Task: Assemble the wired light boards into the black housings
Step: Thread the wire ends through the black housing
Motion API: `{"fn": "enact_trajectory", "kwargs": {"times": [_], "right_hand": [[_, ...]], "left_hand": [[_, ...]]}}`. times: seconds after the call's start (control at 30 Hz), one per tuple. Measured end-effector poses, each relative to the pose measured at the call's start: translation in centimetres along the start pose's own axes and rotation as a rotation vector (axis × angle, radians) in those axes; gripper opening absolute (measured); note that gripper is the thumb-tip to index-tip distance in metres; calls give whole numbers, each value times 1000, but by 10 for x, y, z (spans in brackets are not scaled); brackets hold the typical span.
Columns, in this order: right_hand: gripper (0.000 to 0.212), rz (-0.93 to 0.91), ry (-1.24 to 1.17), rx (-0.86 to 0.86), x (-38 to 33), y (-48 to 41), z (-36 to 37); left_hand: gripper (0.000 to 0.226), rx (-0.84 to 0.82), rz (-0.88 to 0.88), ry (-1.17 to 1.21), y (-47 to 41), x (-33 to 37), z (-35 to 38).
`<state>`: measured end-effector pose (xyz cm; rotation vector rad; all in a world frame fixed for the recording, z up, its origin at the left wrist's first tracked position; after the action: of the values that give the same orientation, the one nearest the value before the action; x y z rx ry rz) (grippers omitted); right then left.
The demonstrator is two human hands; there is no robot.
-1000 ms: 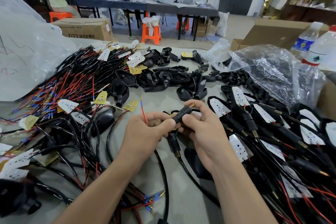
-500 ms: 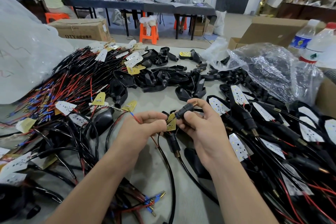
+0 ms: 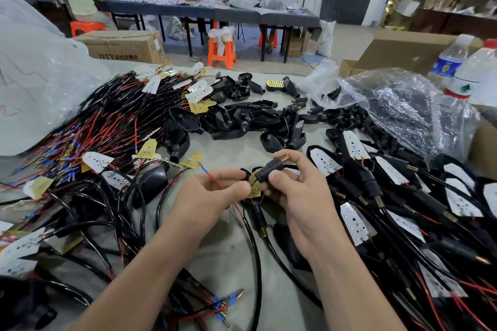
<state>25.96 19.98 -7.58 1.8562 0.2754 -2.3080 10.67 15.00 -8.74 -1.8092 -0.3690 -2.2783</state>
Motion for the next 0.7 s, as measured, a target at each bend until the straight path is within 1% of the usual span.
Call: {"fn": "enact_trajectory", "kwargs": {"times": [0.07, 0.13, 0.2, 0.3, 0.43, 0.5, 0.53, 0.57, 0.63, 0.7], "right_hand": [[34, -8, -16, 22, -1, -1, -2], [34, -6, -21, 25, -1, -2, -2], [33, 4, -21, 15, -1, -2, -1], [32, 13, 16, -27, 0, -2, 1], [32, 36, 102, -97, 2, 0, 1], [32, 47, 102, -86, 1, 1, 0], [31, 51, 80, -70, 1, 2, 1], [30, 54, 46, -52, 0, 3, 1], [30, 54, -21, -10, -1, 3, 1], [32, 42, -41, 31, -2, 3, -1]], "left_hand": [[8, -46, -25, -148, -2, -1, -4], [10, -75, -23, -199, -2, -1, -4], [12, -63, -25, -170, -2, -1, -3], [6, -44, -19, -67, -2, 1, -1], [10, 32, 37, -19, -2, 2, -1], [14, 84, 26, -11, -3, 0, 0], [12, 87, 8, -24, -4, -2, 0], [7, 68, -23, -45, -4, -3, 0], [13, -51, -92, -120, -4, -6, -1], [13, -148, -130, -167, -2, -6, -1]]}}
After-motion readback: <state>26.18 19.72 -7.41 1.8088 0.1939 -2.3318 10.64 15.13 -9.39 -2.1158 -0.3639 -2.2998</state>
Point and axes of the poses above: each hand's wrist, its own y-axis away from the middle knuckle, its own z-axis out of the palm, x = y × z, the point moved 3 cm from there along -y, towards the middle knuckle, and after that the axes turned 9 degrees about y, right-handed, at the moved point
